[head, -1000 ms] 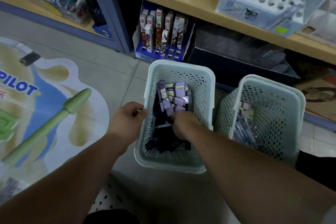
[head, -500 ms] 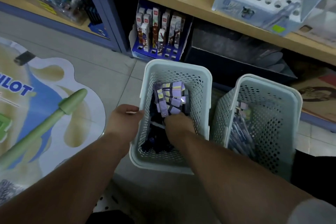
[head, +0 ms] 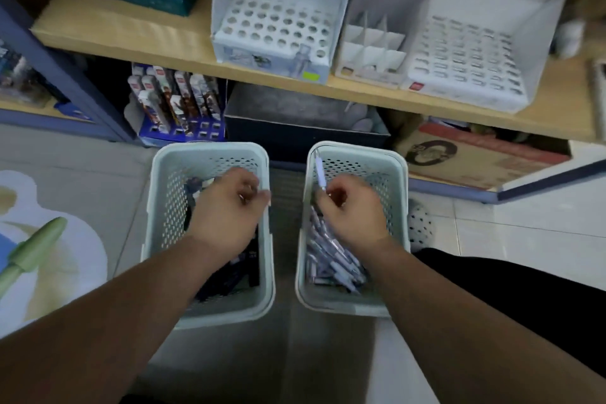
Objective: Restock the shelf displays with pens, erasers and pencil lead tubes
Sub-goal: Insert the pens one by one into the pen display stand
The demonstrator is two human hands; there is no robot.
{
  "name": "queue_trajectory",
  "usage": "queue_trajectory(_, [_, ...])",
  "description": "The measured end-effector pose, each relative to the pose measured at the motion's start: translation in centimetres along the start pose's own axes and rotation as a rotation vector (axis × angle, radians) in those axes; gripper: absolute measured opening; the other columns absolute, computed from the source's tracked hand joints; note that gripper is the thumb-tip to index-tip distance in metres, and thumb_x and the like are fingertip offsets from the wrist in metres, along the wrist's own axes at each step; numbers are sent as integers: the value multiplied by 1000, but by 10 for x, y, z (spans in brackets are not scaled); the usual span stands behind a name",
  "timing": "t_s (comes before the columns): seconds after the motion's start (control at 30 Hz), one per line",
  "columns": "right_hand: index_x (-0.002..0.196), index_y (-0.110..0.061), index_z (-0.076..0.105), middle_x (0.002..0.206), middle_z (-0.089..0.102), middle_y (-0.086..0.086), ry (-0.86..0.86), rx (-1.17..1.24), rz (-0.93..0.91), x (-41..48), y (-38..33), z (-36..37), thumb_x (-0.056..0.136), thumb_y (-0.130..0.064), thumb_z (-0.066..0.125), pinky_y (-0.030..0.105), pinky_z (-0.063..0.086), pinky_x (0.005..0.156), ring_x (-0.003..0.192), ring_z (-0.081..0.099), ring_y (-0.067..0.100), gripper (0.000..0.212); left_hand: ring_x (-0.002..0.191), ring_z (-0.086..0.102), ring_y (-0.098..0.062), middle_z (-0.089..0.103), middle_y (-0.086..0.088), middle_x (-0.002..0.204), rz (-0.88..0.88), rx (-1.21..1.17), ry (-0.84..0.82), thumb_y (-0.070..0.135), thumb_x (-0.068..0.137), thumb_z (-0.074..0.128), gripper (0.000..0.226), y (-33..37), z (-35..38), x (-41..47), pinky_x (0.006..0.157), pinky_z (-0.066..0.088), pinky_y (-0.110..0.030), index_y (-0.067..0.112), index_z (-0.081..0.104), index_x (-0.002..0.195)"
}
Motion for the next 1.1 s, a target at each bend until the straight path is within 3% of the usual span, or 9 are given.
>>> queue_trajectory(0.1, [72,-13,68,74,65,7,-241,-196,245,-10,61,0,89,-28,65,29,45,62,66,61,22,23,89,61,-14,62,9,99,8,121,-160,37,92,67,28,16,36,-6,78,47,-28,23,62,115])
queue_trajectory(0.27, [91,-16,76,101,70,11,-551,-516,255,-27,100,33,88,-37,58,29,51,85,95,64,26,28,97,53,-12,61,1,123,-1,307,-239,45,93,63,51,8,68,5,82,38,-24,20,54,136])
queue_trajectory(0.37, [86,-16,72,84,68,6,-459,-302,380,-19,101,32,86,-53,66,28,55,78,76,64,20,37,95,54,-10,65,1,122,10,345,-230,45,93,64,50,6,81,15,81,37,-23,20,56,135])
queue_trajectory(0.43, [102,-15,68,100,61,5,-292,-171,430,-8,102,31,87,-56,66,33,54,88,89,64,23,44,96,60,-13,68,1,116,22,344,-215,40,93,65,41,5,87,21,80,42,-24,19,61,128])
queue_trajectory(0.53, [142,-15,45,138,45,11,-277,-28,534,6,110,41,86,-49,73,40,46,108,121,55,32,71,93,65,-18,69,2,104,52,306,-191,25,96,63,39,2,91,32,80,51,-30,15,56,133])
queue_trajectory(0.7, [149,-21,28,132,52,9,-322,56,630,8,126,60,67,-49,89,41,50,104,119,59,31,106,74,62,-9,66,7,90,47,260,-158,27,96,64,64,-1,91,49,75,52,-27,15,36,152])
queue_trajectory(0.8, [146,-18,39,132,48,9,-313,57,626,3,129,63,73,-48,85,38,45,109,117,56,28,91,77,70,-18,70,1,101,-7,196,-194,36,96,61,56,-2,92,54,70,61,-44,21,44,147])
queue_trajectory(0.93, [119,-20,63,118,52,1,-280,87,531,-10,126,64,82,-42,78,35,51,100,99,60,20,46,79,65,-13,69,5,92,100,256,-246,33,94,66,52,-1,95,50,71,52,-30,18,52,141])
queue_trajectory(1.1, [110,-13,70,92,50,-7,-265,116,368,-13,99,62,101,-39,56,22,48,79,77,53,9,31,74,63,-9,67,8,83,167,290,-213,25,91,71,43,-3,98,46,66,49,-26,21,59,132])
Point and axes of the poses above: each hand's wrist, its own x-axis towards the middle knuckle, its own z-axis out of the palm, y = z × x, the point moved 3 cm from there along x, towards the middle knuckle
